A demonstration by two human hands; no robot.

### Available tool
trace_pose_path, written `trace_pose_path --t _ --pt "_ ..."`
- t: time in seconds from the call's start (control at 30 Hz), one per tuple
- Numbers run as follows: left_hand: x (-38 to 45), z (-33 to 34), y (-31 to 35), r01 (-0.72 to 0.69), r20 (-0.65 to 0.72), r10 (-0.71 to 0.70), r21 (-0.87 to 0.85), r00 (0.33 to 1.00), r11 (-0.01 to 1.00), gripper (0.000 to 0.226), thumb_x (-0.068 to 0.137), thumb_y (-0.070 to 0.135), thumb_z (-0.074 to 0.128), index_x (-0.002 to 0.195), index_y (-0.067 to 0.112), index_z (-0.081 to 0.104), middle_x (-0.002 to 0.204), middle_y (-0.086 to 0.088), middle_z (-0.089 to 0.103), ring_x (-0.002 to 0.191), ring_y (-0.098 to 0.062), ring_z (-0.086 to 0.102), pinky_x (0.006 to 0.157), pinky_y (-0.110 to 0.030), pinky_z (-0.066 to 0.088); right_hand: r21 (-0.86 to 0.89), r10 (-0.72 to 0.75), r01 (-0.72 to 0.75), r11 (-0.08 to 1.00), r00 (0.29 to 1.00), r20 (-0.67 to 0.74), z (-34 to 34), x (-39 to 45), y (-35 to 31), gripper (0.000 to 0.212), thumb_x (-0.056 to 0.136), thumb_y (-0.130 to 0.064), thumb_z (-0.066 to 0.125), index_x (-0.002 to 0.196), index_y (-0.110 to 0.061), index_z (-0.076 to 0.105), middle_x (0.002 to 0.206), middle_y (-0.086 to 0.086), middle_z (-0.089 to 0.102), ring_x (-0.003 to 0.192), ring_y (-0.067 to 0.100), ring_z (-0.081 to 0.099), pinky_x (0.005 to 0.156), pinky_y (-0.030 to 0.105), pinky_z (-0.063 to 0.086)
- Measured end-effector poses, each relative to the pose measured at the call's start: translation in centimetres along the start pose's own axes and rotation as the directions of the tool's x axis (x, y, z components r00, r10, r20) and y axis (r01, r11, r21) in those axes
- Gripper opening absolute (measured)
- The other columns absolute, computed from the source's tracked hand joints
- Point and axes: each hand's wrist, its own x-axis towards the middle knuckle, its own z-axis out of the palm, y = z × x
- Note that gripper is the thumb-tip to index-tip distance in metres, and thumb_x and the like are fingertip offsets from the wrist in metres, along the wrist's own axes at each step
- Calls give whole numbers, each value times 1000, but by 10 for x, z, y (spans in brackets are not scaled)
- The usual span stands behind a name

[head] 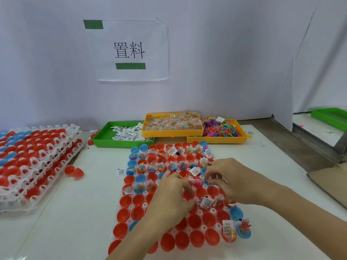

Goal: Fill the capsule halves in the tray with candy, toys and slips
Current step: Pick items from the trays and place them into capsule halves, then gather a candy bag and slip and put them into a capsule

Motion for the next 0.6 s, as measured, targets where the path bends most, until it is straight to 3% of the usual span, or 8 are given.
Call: trace_pose_path --t 0.07,0.17,0.3,0.5,0.6 --pt "1 0 2 -16 -9 16 -15 1000 1000 8 82 35 73 89 30 72 105 19 50 106 -2 38 103 -23 33 -46 28 -26 999 999 37 -2 -1 4 15 96 -24 59 102 -31 72 88 -25 47 86 -2 51 67 13 38" --pt "3 2 9 -41 7 41 7 999 999 9 83 33 73 90 28 75 103 19 49 105 -5 37 83 -13 32 -77 55 -51 996 997 48 0 1 5 16 97 -27 58 104 -31 72 90 -23 46 87 2 51 64 13 37" --pt "5 -4 6 -54 14 54 8 998 998 10 86 39 67 91 31 72 99 19 50 102 -4 37 80 -14 33 -22 66 -66 998 998 2 0 8 4 17 98 -26 57 103 -30 73 92 -22 54 87 1 55 68 13 40" --pt "34 -64 -50 108 -253 -132 -104 959 989 8 87 22 65 89 28 69 88 20 64 84 10 55 76 -3 40 119 113 -96 988 982 -150 -22 58 16 19 99 -20 58 104 -23 75 94 -14 68 80 -3 59 65 8 41" --pt "56 -91 -82 219 -350 -266 -169 898 961 10 88 15 65 85 22 71 78 15 67 76 5 62 66 -9 46 124 162 -138 983 963 -217 -34 97 31 19 99 -18 58 105 -19 76 95 -12 68 80 -3 58 66 7 38"
